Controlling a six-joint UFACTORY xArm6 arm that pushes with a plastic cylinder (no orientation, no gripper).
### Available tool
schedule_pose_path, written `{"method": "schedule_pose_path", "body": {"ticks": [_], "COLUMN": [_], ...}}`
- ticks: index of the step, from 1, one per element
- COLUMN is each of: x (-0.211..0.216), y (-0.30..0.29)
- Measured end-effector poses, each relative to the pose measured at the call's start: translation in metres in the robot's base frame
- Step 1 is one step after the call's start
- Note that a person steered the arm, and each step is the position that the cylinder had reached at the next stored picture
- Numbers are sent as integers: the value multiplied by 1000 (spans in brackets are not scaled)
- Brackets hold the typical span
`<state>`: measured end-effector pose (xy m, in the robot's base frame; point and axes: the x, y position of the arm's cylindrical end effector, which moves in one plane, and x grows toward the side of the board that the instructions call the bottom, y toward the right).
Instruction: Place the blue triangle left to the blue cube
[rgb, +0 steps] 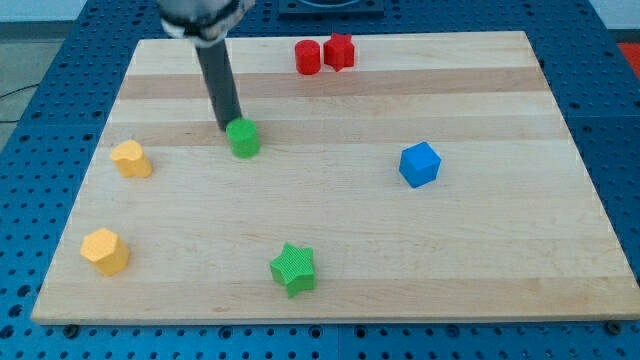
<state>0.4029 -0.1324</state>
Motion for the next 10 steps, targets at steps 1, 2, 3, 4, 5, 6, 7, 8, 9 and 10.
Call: {"method": "schedule_pose_path", "body": {"ticks": [1, 2, 3, 4, 5, 6, 7, 8, 9, 10], "x": [63, 107, 49, 65, 111, 124, 90, 82, 102, 119], "y": [19, 51, 37, 61, 82, 76, 71, 114, 107, 81]}}
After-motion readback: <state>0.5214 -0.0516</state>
